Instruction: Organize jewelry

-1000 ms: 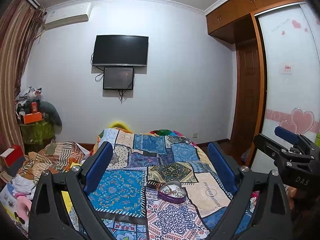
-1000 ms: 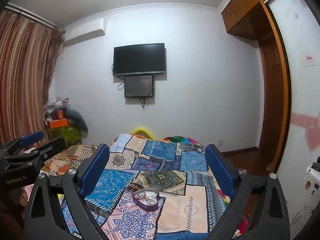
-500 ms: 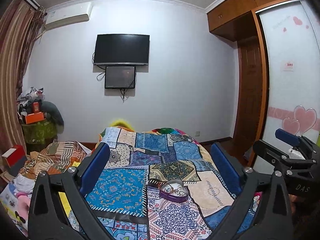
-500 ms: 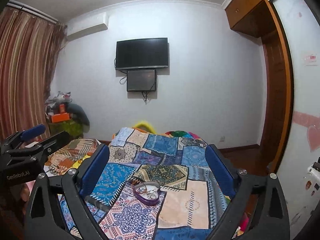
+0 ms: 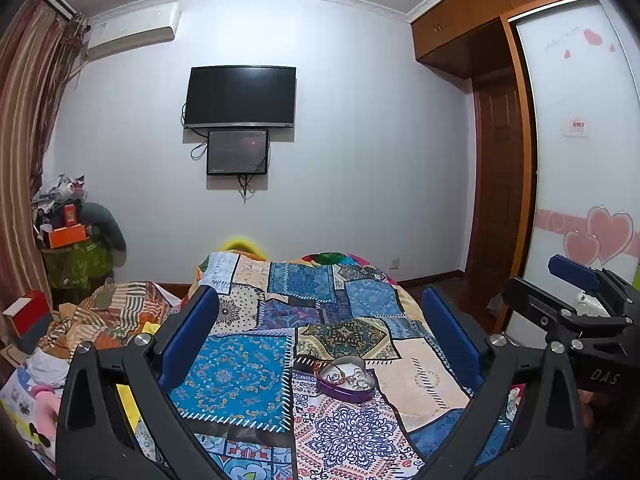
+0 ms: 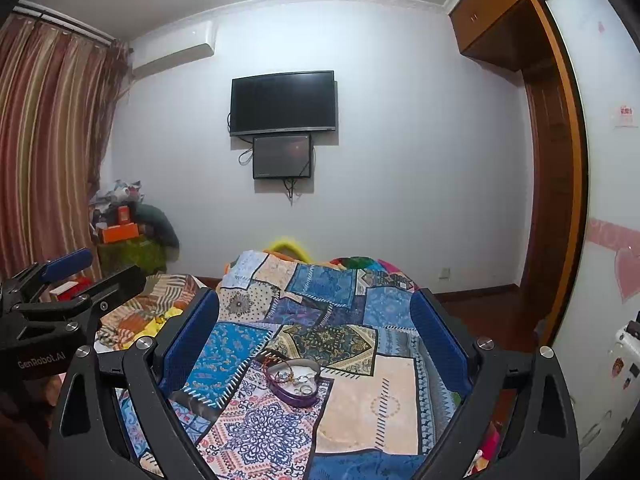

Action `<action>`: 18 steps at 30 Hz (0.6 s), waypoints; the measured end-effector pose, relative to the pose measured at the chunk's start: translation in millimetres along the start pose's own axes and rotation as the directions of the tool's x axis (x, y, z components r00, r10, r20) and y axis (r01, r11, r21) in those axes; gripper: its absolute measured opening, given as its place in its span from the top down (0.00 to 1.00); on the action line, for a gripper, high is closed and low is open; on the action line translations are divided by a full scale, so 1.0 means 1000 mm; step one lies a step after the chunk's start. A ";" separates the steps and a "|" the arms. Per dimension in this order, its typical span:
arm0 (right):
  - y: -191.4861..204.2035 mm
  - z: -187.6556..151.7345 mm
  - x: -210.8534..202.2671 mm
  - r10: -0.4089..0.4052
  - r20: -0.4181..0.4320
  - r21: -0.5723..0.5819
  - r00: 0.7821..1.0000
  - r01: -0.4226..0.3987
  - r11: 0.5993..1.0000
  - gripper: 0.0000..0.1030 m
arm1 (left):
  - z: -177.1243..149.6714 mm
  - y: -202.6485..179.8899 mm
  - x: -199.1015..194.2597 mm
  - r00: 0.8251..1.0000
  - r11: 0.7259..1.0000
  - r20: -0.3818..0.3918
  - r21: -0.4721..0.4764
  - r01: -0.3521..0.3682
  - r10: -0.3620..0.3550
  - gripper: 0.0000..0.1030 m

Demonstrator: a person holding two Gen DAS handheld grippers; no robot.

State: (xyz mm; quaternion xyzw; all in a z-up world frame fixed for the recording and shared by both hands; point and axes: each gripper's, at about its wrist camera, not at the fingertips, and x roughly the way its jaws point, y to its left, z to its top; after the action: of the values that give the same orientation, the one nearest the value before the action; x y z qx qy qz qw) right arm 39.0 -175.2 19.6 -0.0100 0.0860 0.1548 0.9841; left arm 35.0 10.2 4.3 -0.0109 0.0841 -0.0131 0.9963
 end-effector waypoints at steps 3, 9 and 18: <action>0.000 0.000 0.000 0.000 0.000 0.000 1.000 0.000 1.000 0.08 | -0.001 0.001 0.002 1.000 1.000 -0.002 -0.003 0.001 -0.001 0.01; 0.000 0.000 0.000 0.000 -0.001 0.001 1.000 0.000 1.000 0.08 | -0.001 0.002 0.003 1.000 1.000 -0.005 -0.006 0.003 -0.003 0.01; 0.000 0.000 0.000 0.000 -0.001 0.001 1.000 0.000 1.000 0.08 | -0.003 0.002 0.006 1.000 1.000 -0.008 -0.015 0.008 -0.008 0.01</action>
State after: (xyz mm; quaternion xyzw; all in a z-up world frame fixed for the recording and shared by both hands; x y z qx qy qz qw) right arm 39.6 -175.3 19.8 -0.0096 0.0868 0.1546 0.9841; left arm 40.3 12.2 0.4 -0.0186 0.0884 -0.0165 0.9958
